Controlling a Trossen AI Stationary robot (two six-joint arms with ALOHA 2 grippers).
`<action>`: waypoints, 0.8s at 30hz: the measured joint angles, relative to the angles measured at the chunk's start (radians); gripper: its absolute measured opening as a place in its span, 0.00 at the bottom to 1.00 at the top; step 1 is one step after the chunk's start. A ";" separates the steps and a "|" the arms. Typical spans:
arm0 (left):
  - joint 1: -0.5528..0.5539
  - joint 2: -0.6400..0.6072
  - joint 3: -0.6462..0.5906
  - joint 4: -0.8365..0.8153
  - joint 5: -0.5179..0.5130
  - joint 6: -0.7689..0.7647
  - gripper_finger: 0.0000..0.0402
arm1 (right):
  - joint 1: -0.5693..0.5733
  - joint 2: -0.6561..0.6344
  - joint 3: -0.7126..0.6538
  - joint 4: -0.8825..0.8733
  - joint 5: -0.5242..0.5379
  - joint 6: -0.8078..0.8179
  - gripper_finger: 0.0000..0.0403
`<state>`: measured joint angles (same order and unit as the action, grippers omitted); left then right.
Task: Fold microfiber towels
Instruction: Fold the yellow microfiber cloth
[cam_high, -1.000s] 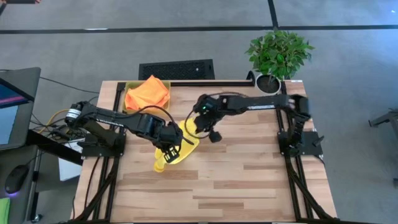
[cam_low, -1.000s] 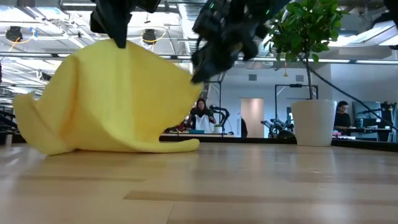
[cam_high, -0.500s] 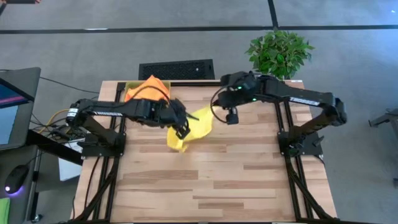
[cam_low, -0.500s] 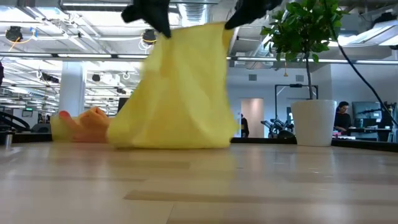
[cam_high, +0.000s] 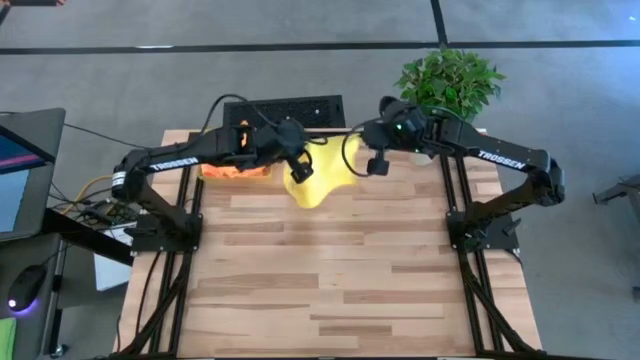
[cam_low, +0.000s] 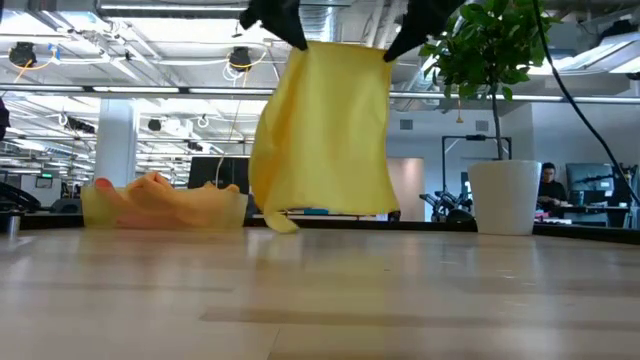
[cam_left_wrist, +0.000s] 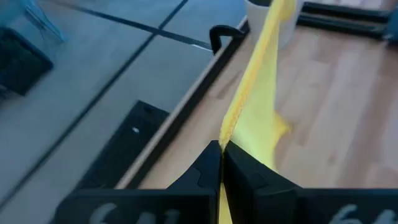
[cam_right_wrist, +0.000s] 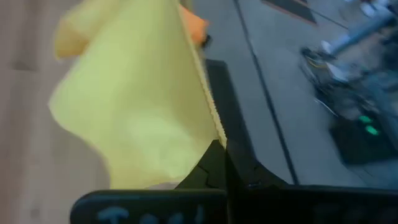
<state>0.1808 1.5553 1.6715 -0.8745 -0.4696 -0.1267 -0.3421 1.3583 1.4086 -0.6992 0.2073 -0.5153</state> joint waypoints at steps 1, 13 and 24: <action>0.015 0.004 -0.002 0.017 0.001 0.034 0.00 | -0.009 0.002 0.000 0.004 0.020 -0.002 0.01; -0.014 0.058 0.000 0.067 0.166 0.160 0.00 | 0.028 -0.030 -0.011 -0.202 -0.009 0.115 0.01; -0.127 0.236 -0.001 0.035 0.385 0.091 0.00 | 0.123 -0.030 -0.183 -0.380 -0.231 0.269 0.02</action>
<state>0.0537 1.7918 1.6703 -0.8394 -0.0843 -0.0359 -0.2194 1.3281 1.2256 -1.0795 -0.0232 -0.2460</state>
